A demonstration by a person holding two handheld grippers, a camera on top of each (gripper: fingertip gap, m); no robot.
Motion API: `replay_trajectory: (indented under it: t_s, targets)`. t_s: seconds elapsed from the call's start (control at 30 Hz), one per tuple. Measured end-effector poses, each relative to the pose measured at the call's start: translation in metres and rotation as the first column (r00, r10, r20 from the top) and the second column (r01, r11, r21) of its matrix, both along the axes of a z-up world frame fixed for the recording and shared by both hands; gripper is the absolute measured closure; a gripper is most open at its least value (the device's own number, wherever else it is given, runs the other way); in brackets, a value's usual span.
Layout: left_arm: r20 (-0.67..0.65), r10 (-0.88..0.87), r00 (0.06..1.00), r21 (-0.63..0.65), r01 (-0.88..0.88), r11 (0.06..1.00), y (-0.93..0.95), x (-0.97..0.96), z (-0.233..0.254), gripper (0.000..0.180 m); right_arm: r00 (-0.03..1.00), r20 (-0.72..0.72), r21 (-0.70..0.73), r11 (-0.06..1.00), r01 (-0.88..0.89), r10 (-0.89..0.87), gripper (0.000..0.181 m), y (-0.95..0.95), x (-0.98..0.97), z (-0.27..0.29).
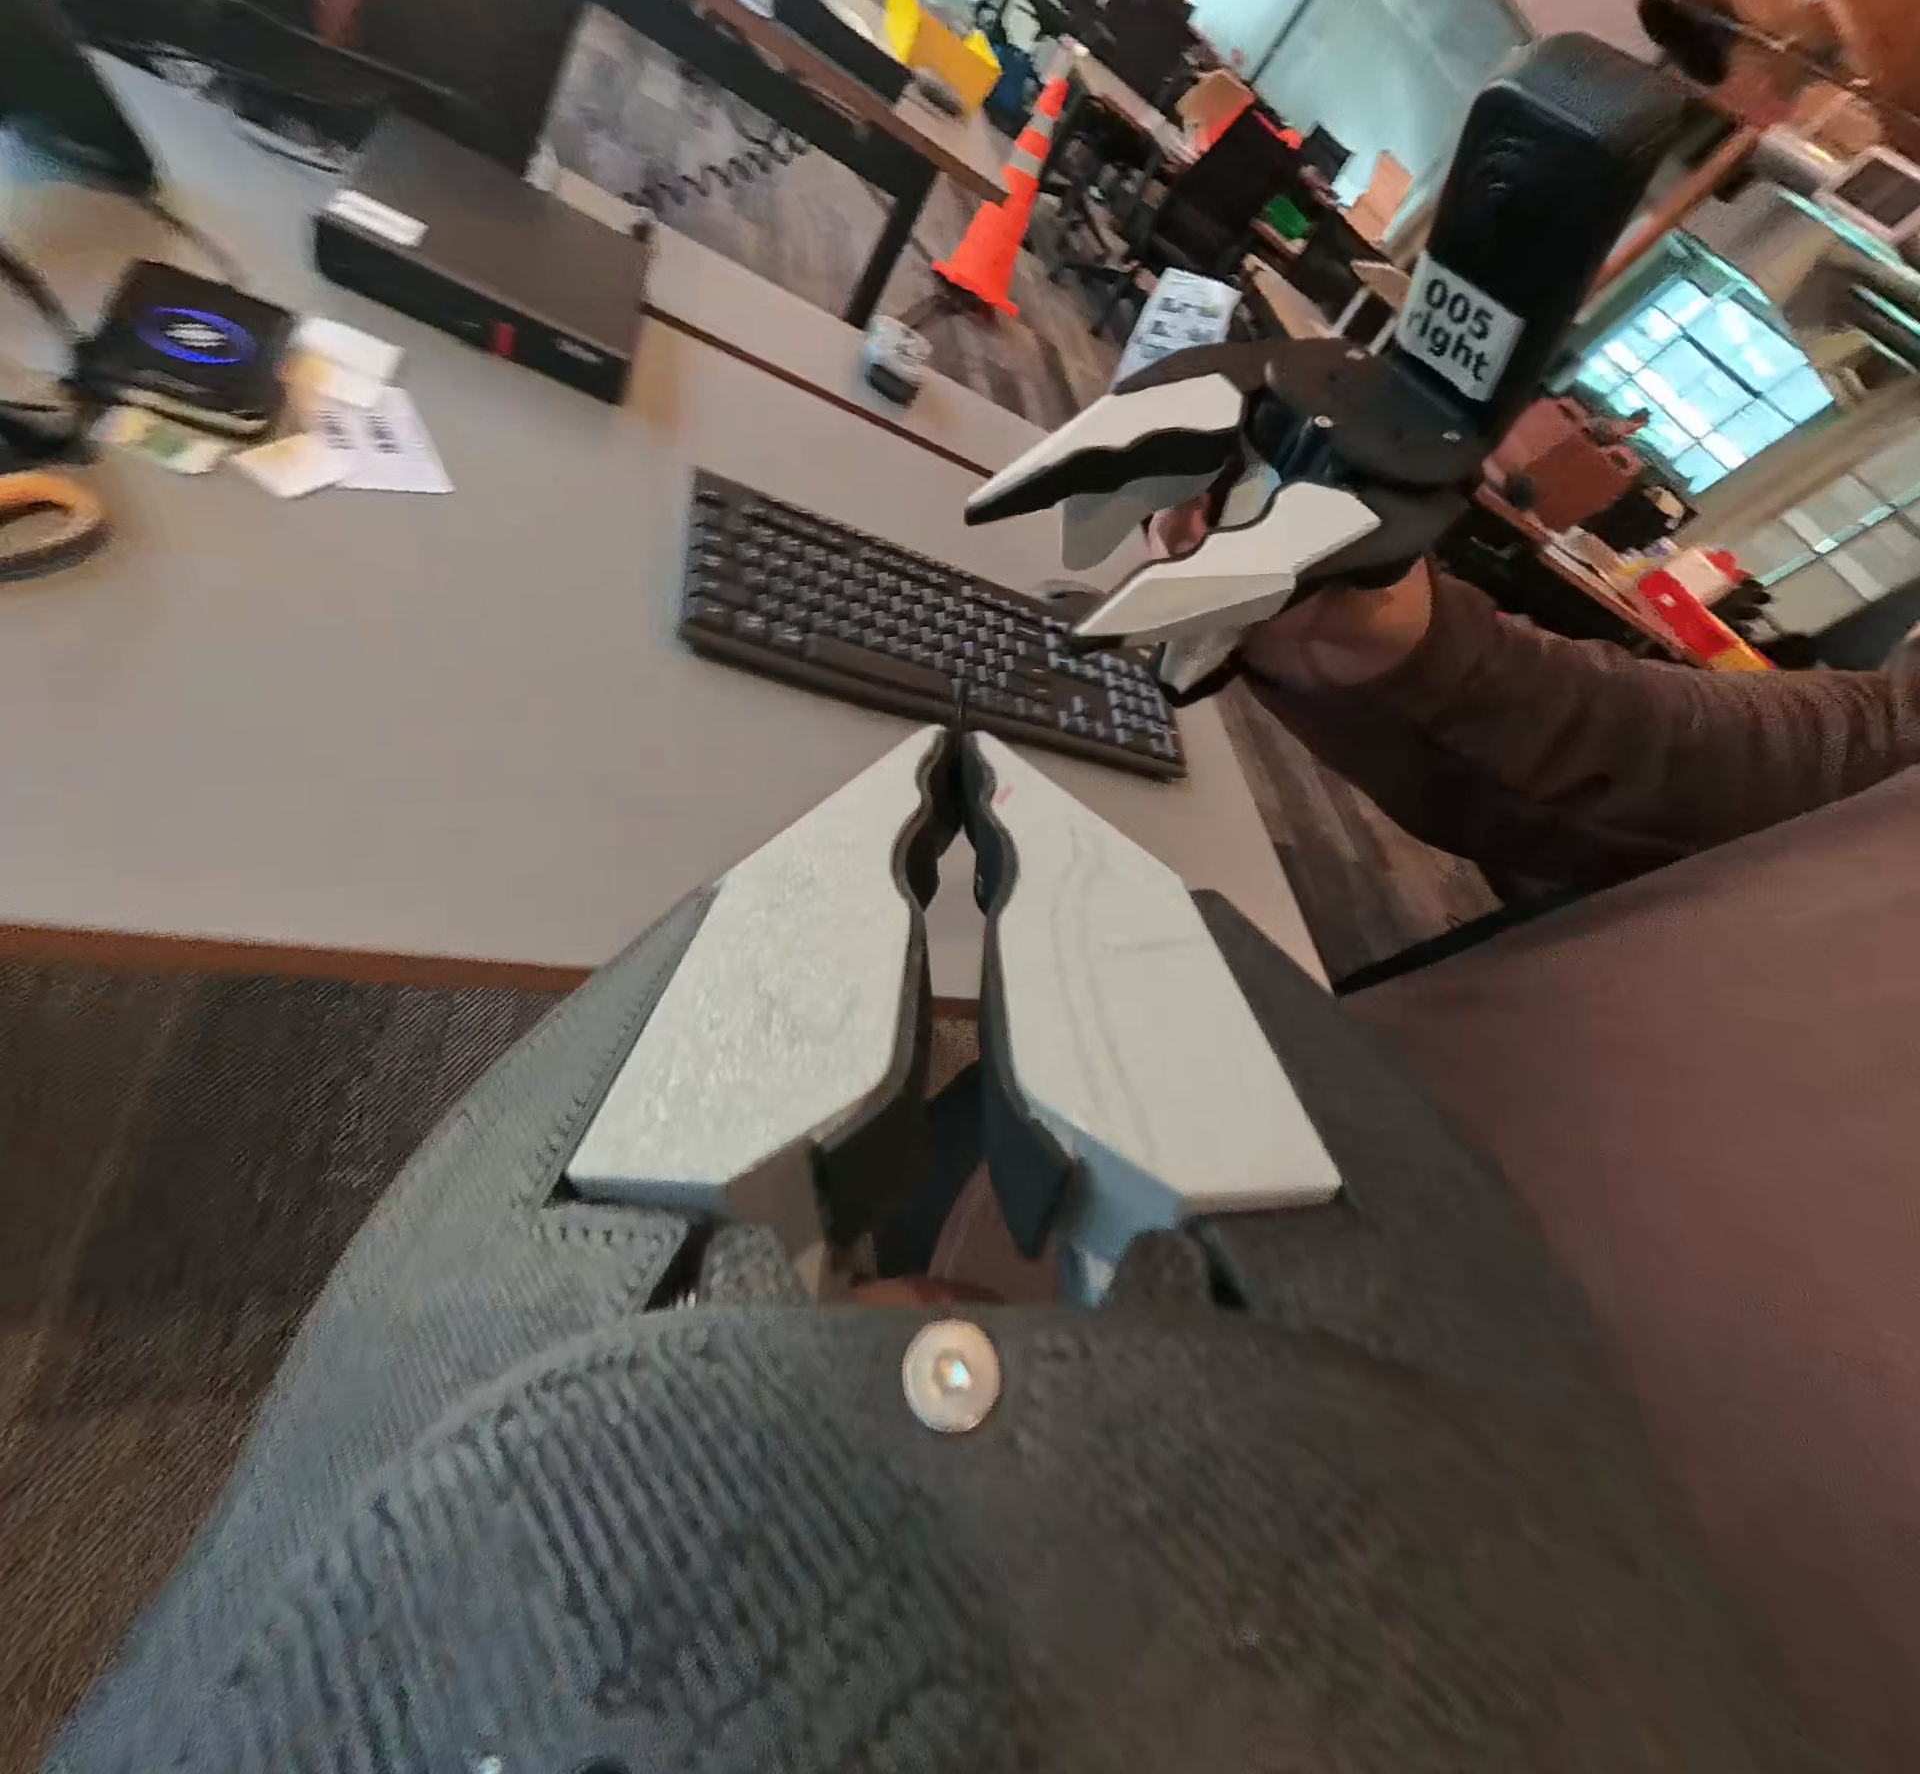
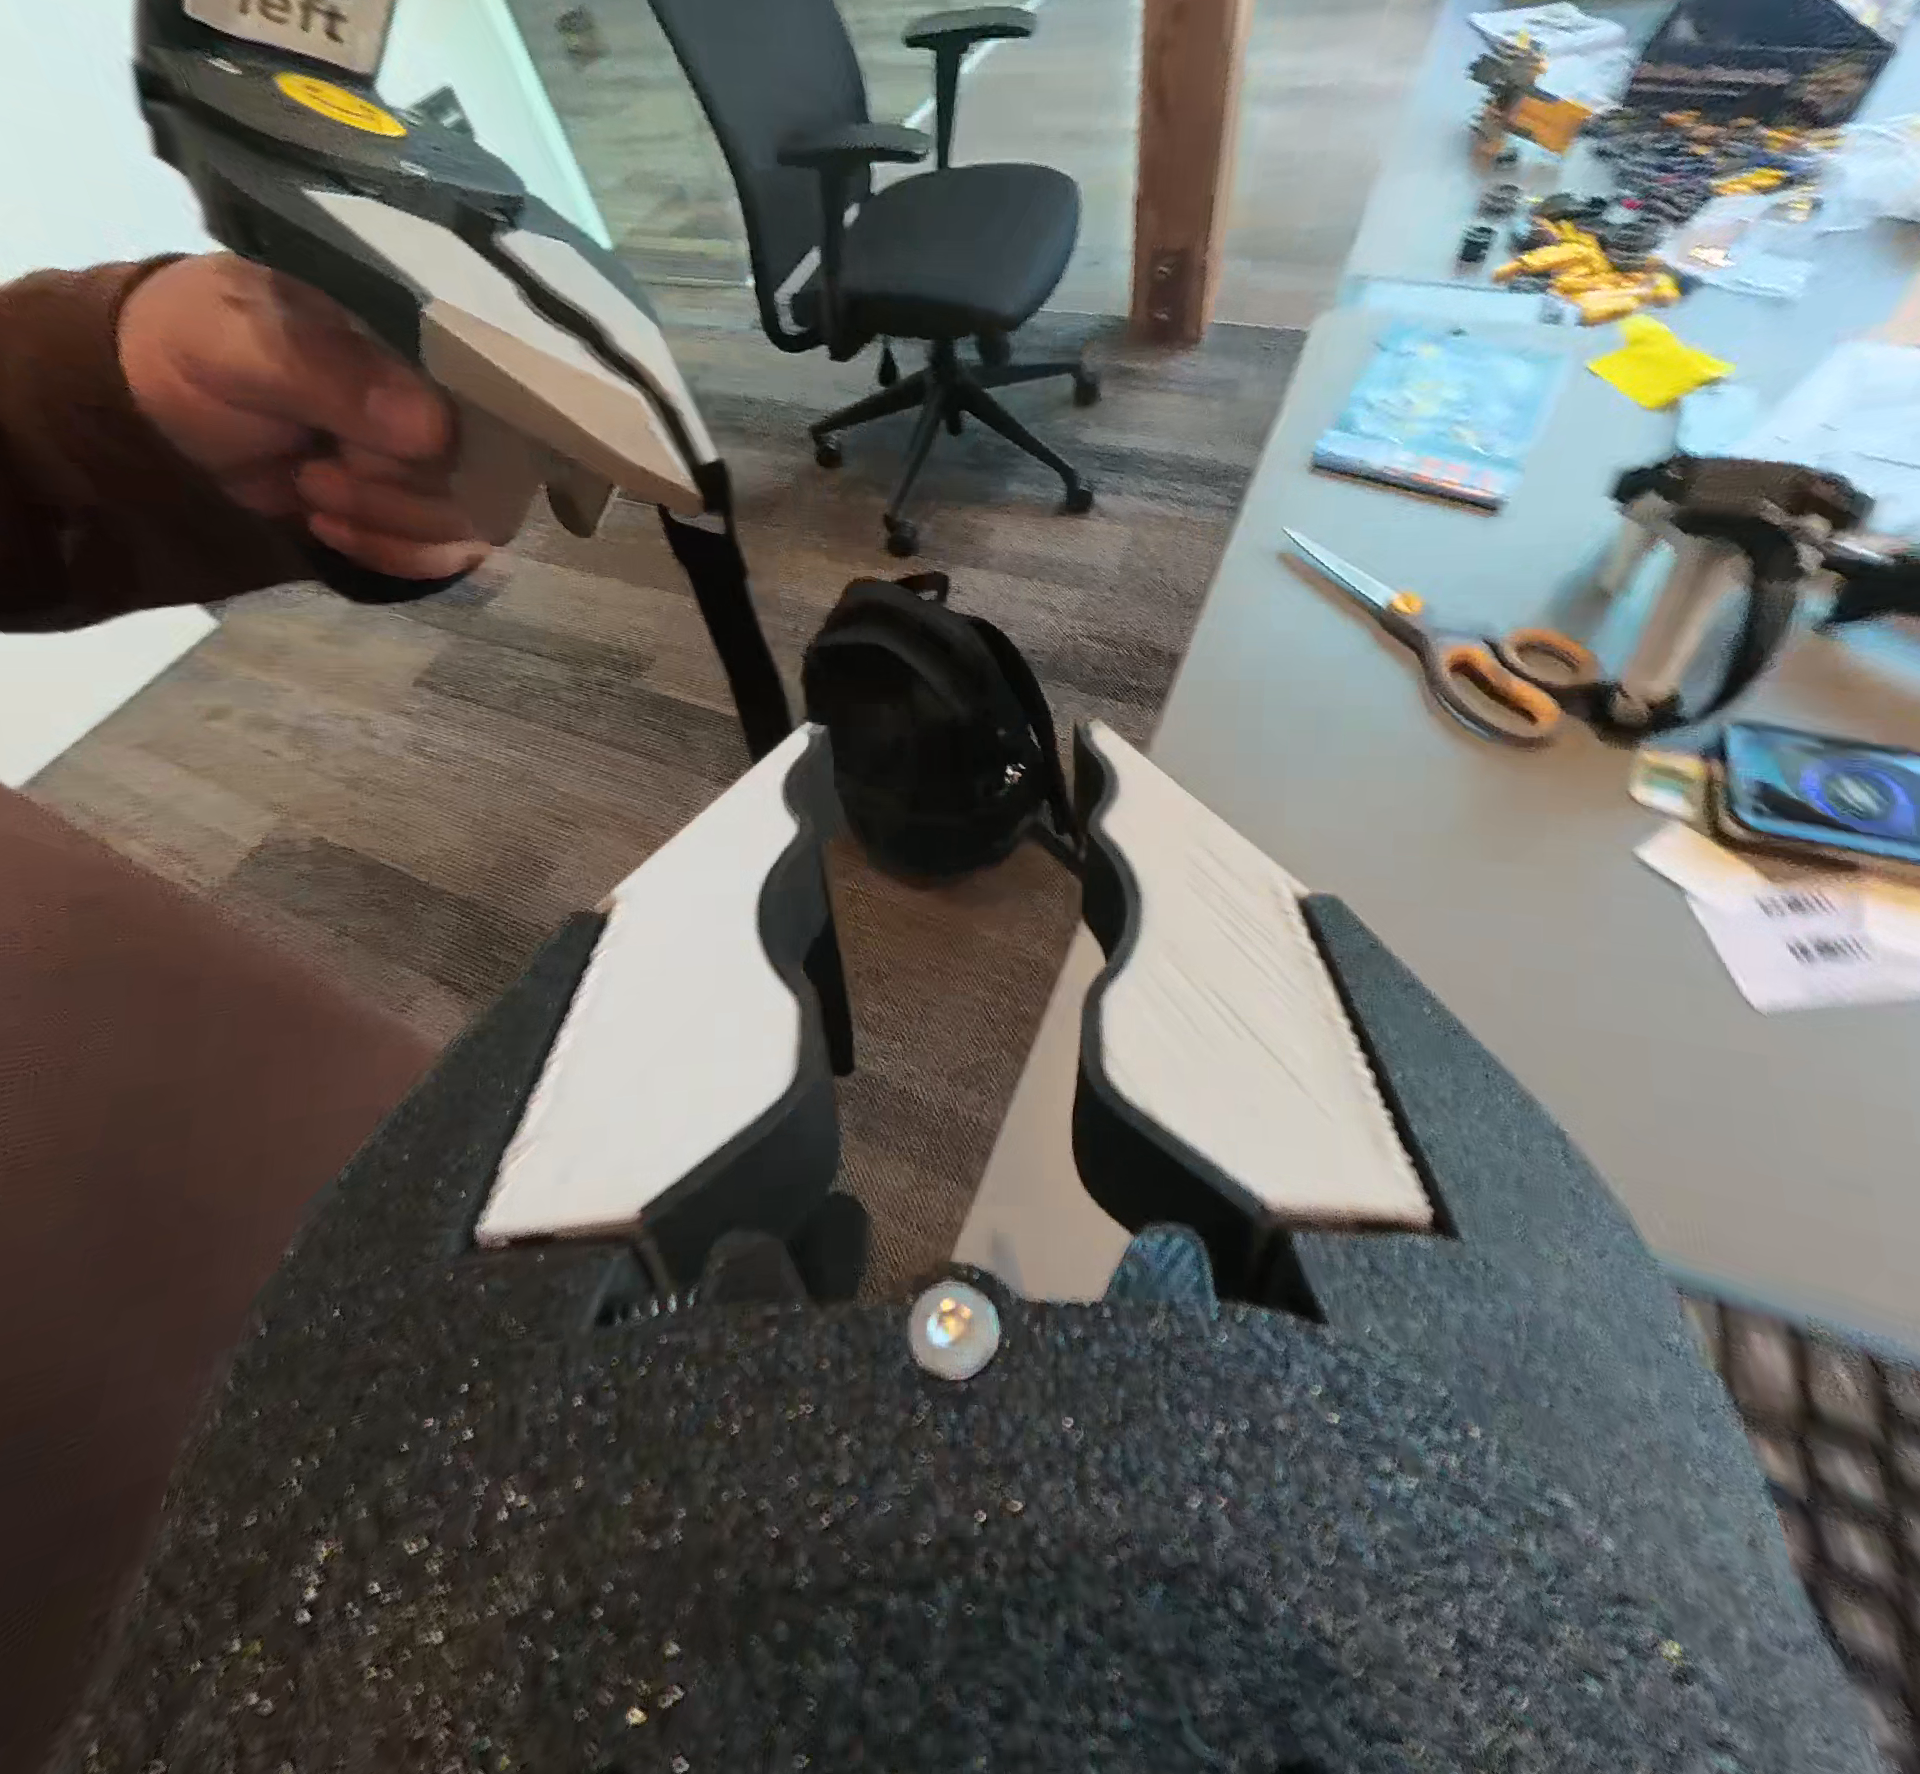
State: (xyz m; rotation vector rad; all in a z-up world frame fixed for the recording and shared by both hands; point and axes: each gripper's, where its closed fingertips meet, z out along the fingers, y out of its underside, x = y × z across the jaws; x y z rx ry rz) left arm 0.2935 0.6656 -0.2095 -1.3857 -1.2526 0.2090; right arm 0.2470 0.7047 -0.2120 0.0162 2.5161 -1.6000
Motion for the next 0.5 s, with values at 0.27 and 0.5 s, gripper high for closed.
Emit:
replay_trajectory:
  t_s: [0.27,0.5]
  targets:
    - [0.099,0.247,0.964,-0.041,-0.244,0.969,-0.123,0.056,-0.008,0.180,0.993,-0.078,0.071,0.994,-0.084,0.090,0.142,-0.173,-0.033,-0.033]
    - [0.102,0.439,0.893,-0.044,-0.437,0.899,-0.240,0.060,-0.027,0.180,0.987,-0.134,0.060,0.995,-0.081,0.088,0.144,-0.340,-0.119,-0.049]
